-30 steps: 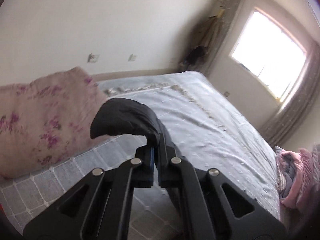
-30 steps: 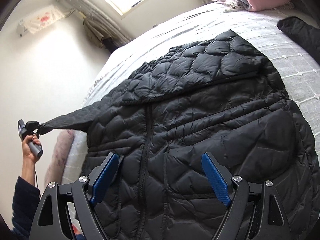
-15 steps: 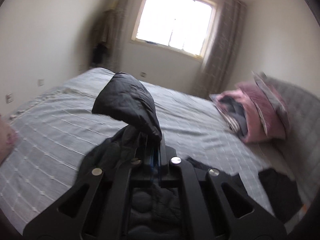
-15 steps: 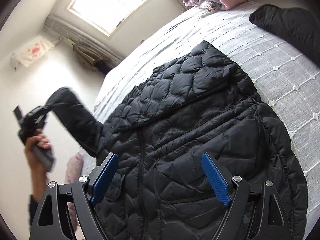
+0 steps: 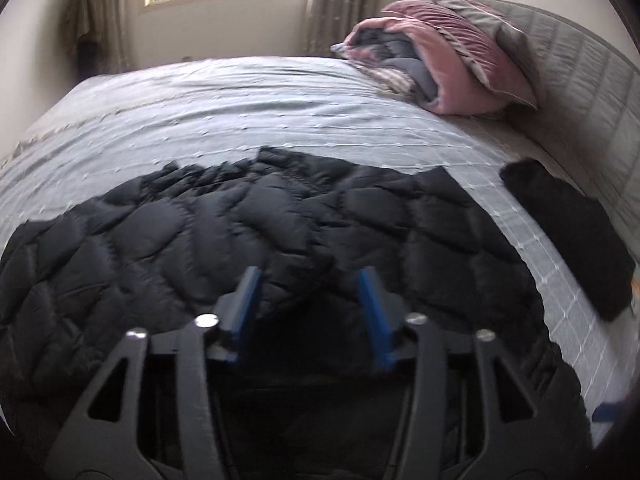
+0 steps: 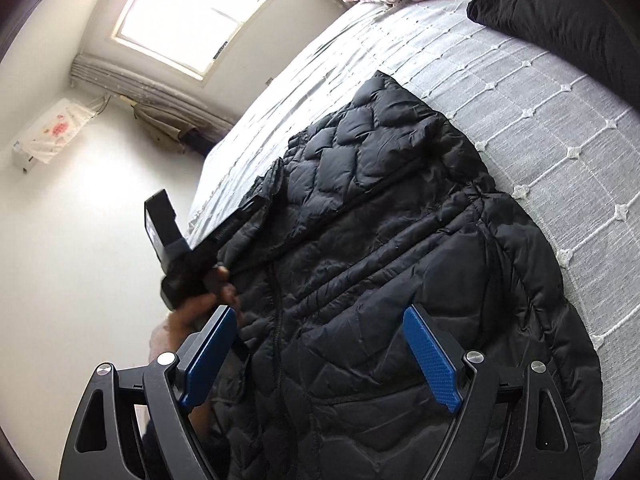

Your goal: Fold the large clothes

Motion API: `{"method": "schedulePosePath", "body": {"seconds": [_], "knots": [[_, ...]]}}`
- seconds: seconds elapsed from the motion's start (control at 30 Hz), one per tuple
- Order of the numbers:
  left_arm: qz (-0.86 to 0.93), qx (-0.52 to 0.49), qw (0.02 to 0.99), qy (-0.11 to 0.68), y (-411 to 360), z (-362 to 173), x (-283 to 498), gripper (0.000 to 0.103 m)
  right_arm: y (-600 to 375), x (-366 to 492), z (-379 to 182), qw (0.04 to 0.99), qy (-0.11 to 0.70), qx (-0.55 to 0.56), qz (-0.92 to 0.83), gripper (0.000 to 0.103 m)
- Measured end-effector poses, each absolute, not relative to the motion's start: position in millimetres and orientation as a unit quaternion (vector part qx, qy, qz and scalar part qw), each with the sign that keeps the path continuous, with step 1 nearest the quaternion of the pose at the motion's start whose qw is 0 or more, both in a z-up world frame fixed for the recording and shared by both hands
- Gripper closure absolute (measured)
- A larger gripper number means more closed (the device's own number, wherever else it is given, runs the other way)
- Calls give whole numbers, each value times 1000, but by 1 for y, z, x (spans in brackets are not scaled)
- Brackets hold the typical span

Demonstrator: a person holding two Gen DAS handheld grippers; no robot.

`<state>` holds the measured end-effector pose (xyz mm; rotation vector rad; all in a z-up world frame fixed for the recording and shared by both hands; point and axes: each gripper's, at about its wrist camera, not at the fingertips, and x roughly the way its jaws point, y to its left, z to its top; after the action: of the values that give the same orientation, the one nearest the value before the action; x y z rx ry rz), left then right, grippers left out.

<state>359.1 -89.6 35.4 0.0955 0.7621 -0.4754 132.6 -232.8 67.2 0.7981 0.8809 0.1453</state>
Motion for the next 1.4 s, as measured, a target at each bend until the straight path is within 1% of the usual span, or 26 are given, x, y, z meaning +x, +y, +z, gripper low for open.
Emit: {"method": "schedulePosePath", "body": {"seconds": [0.13,0.23,0.33,0.47,0.57,0.63,0.7,0.83,0.9,0.97,1.03,1.13,1.23,1.4], "knots": [[-225,77,889,392,-102,33,359,43,-238,131,67,828,411,377,57,17],[-202,55,892,400,-92,39,355,43,-240,131,66,831,410,371,51,17],[-152,43,900,406,-72,48,346,38,-242,134,63,834,417,359,34,17],[-92,21,904,418,-21,63,315,31,-246,134,61,833,417,361,31,17],[-41,10,905,424,29,66,280,31,-249,134,60,834,418,360,26,17],[-3,29,912,409,60,63,255,30,-249,134,60,835,420,354,19,17],[51,43,909,412,96,53,232,30,-249,134,60,838,422,345,13,17],[94,-30,899,426,169,30,183,30,-254,130,63,846,413,338,-4,17],[87,-57,902,420,189,16,154,30,-258,124,69,859,394,325,-22,17],[75,-58,899,427,196,8,139,30,-259,117,80,878,370,300,-40,17],[62,-67,900,425,202,9,128,30,-257,106,92,898,341,271,-64,17],[68,-34,911,405,205,15,114,30,-251,90,103,919,305,235,-80,17],[72,-7,912,404,213,10,101,30,-249,79,97,916,316,231,-87,17],[56,-55,902,425,241,1,85,30,-248,57,77,901,351,237,-94,17]]}}
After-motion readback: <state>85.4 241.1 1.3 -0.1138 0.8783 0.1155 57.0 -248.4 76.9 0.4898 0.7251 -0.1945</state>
